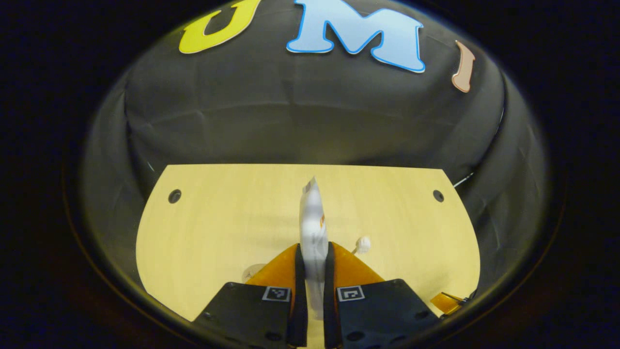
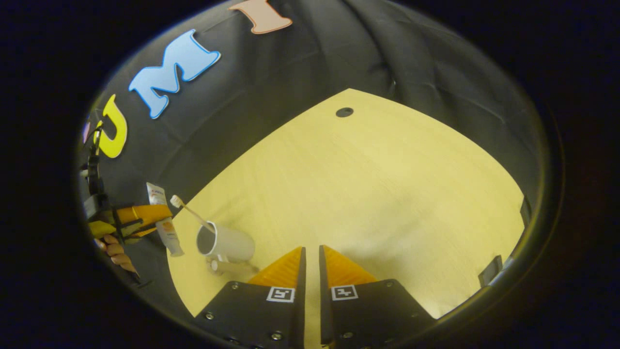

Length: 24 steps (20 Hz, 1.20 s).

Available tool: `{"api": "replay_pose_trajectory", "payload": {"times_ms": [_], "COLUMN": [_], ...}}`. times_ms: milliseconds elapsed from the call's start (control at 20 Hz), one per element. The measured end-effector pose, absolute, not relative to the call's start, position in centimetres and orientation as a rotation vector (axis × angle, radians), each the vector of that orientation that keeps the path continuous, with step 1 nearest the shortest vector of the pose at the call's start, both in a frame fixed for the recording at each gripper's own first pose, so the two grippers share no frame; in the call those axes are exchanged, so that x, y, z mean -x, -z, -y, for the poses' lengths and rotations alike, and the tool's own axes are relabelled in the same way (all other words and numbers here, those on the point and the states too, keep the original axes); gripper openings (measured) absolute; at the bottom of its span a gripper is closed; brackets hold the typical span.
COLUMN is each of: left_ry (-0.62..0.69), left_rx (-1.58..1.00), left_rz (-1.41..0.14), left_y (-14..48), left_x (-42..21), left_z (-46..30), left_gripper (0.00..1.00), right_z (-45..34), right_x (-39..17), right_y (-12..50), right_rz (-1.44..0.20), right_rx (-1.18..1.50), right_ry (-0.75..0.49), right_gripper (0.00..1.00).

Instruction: Put the toothbrush and toothpaste on the desktop into the cup, then pick up the cup and place it on the coaster on the desktop.

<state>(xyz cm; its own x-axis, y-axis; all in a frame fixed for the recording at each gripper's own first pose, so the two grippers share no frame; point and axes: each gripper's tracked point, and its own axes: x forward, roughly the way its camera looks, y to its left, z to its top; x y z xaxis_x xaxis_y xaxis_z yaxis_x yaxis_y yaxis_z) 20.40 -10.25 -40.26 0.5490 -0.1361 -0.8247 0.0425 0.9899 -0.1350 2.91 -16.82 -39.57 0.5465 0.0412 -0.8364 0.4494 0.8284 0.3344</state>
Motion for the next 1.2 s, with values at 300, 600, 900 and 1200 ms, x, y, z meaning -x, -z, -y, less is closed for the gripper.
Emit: {"api": "replay_pose_trajectory", "payload": {"times_ms": [300, 600, 900, 1200], "left_ry": [0.087, 0.066, 0.041, 0.031], "left_rx": [0.142, 0.202, 0.186, 0.167], "left_rz": [-0.981, -0.97, -0.938, -0.919], "left_y": [42.3, 43.3, 44.0, 44.3], "left_x": [-21.6, -22.3, -22.6, -22.3], "left_z": [11.0, 11.0, 10.7, 10.9], "left_gripper": [0.2, 0.2, 0.21, 0.24], "right_z": [18.8, 19.5, 19.5, 19.7], "right_x": [-1.7, -0.8, -0.2, 0.4], "right_y": [39.8, 40.2, 40.2, 40.5], "right_rz": [-0.979, -0.995, -1.006, -1.012], "right_rx": [-0.565, -0.575, -0.568, -0.566], "right_ry": [0.3, 0.33, 0.336, 0.339], "right_gripper": [0.13, 0.13, 0.13, 0.13]}}
